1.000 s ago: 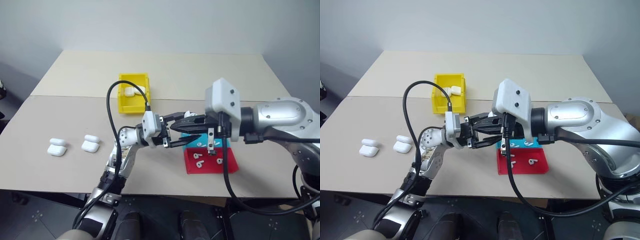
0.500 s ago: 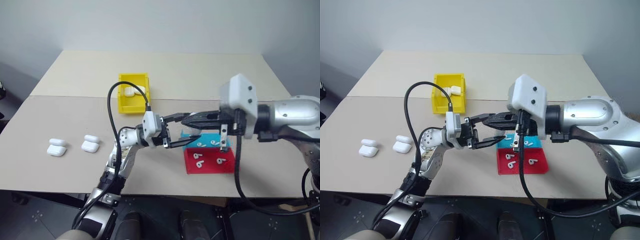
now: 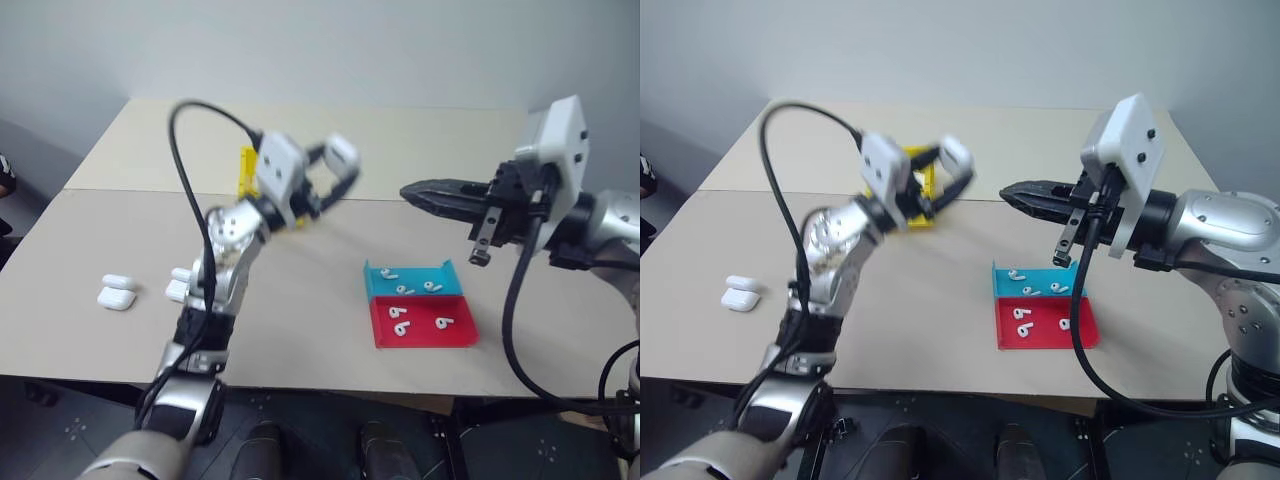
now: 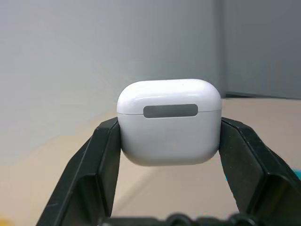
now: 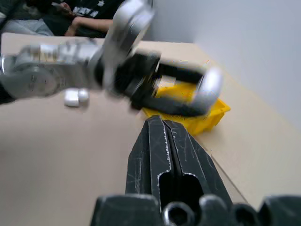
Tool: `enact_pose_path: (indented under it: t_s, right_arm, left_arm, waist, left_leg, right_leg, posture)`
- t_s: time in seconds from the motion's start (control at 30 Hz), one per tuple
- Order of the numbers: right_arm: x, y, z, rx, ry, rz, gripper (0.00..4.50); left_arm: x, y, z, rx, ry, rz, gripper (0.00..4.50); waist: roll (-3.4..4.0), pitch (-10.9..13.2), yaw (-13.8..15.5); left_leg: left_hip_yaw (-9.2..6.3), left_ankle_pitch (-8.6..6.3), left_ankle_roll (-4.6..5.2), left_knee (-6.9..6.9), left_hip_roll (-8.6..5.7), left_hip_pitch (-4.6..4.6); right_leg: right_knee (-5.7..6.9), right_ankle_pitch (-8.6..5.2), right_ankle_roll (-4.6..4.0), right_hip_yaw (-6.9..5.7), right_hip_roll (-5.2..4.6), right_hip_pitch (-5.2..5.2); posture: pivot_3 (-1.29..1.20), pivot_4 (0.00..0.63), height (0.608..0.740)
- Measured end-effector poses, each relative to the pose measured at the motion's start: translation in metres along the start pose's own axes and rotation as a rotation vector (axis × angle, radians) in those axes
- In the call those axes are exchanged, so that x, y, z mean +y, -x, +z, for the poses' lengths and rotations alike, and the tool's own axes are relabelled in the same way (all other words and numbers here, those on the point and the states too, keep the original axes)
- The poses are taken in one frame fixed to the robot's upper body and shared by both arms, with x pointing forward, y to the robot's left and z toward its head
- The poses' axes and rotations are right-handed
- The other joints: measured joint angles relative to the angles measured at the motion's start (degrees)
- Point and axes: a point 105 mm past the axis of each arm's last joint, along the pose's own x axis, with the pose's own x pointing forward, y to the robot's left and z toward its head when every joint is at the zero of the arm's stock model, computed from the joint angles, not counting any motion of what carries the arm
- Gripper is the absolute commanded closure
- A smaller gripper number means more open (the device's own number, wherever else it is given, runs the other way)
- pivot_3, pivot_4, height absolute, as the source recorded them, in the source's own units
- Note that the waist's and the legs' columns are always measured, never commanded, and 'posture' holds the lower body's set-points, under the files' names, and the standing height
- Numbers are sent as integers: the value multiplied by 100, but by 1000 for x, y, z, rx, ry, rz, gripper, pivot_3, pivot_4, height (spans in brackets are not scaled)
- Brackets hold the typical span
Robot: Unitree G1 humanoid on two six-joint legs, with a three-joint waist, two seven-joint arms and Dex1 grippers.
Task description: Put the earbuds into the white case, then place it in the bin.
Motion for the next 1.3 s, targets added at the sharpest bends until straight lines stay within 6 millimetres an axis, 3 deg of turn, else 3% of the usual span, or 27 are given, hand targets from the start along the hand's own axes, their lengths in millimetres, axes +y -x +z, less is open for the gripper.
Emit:
enact_pose_path:
  t_s: [0.1, 0.23, 0.37, 0.6, 0.73, 0.8, 0.9, 1.07, 1.17, 1.3]
  right_arm:
    - [-1, 0, -7, 16, -27, -20, 4483]
    - [-1, -1, -17, 44, -49, -38, 4483]
    - [-2, -4, -26, 83, -50, -53, 4483]
    - [0, -4, -38, 146, -58, -61, 4483]
    - [0, -3, -41, 165, -50, -67, 4500]
    - [0, -2, -42, 175, -48, -72, 4500]
    - [0, -2, -44, 183, -44, -74, 4500]
    - [-1, -1, -45, 194, -37, -76, 4500]
    - [-1, 3, -49, 221, -27, -71, 4500]
    - [6, 25, -62, 281, 18, -8, 4500]
  left_arm:
    - [34, -9, -2, 71, -46, 228, 1701]
    - [61, -6, -41, 232, 9, 428, 1701]
    - [61, -1, -68, 331, 10, 452, 1701]
    - [60, 3, -97, 453, 11, 475, 1701]
    - [57, 5, -110, 504, 30, 452, 351]
    - [56, 2, -109, 495, 32, 437, 33]
    - [55, -2, -102, 438, 24, 427, 33]
    - [48, -5, -80, 246, 199, 322, 33]
    - [42, 7, -67, 166, 244, 209, 33]
    - [38, 55, -49, 165, 130, 18, 33]
  waist:
    - [-1, 0, -14]
    - [-4, 4, -35]
    - [-7, 5, -26]
    - [-12, 8, -15]
    - [-13, 8, -16]
    - [-13, 8, -16]
    - [-13, 8, -17]
    - [-12, 8, -40]
    - [-12, 8, -46]
    - [-10, 7, -56]
  left_leg:
    - [1, 0, 1, 0, -2, -1]
    - [0, 0, 1, -1, -1, -4]
    - [0, 0, 0, -1, -1, -8]
    - [1, 0, 0, -1, -3, -10]
    - [1, 0, 0, -1, -3, -11]
    - [1, 0, -1, -1, -3, -11]
    - [1, 0, -1, -1, -3, -11]
    - [2, 0, -1, -1, -2, -9]
    - [1, 1, -1, -1, -1, -9]
    - [4, 1, -1, -2, 1, -8]
  right_leg:
    - [-8, 1, 2, 1, -1, 0]
    - [-1, 1, 2, 0, 0, -7]
    - [2, 1, 2, -1, -1, -9]
    - [1, 1, 2, -2, -1, -10]
    - [2, 1, 2, -2, -1, -12]
    - [3, 1, 2, -2, -2, -12]
    - [5, 1, 2, -2, -2, -12]
    - [8, 2, 1, -1, -2, -13]
    - [13, 2, 0, 0, -1, -16]
    - [10, 2, 1, 2, -2, -16]
  posture:
    - [0, 150, 740]
    - [0, 150, 740]
    - [0, 150, 740]
    - [0, 150, 740]
    - [0, 150, 740]
    - [0, 150, 740]
    - [0, 150, 740]
    - [0, 150, 740]
    - [0, 150, 740]
    - [0, 150, 740]
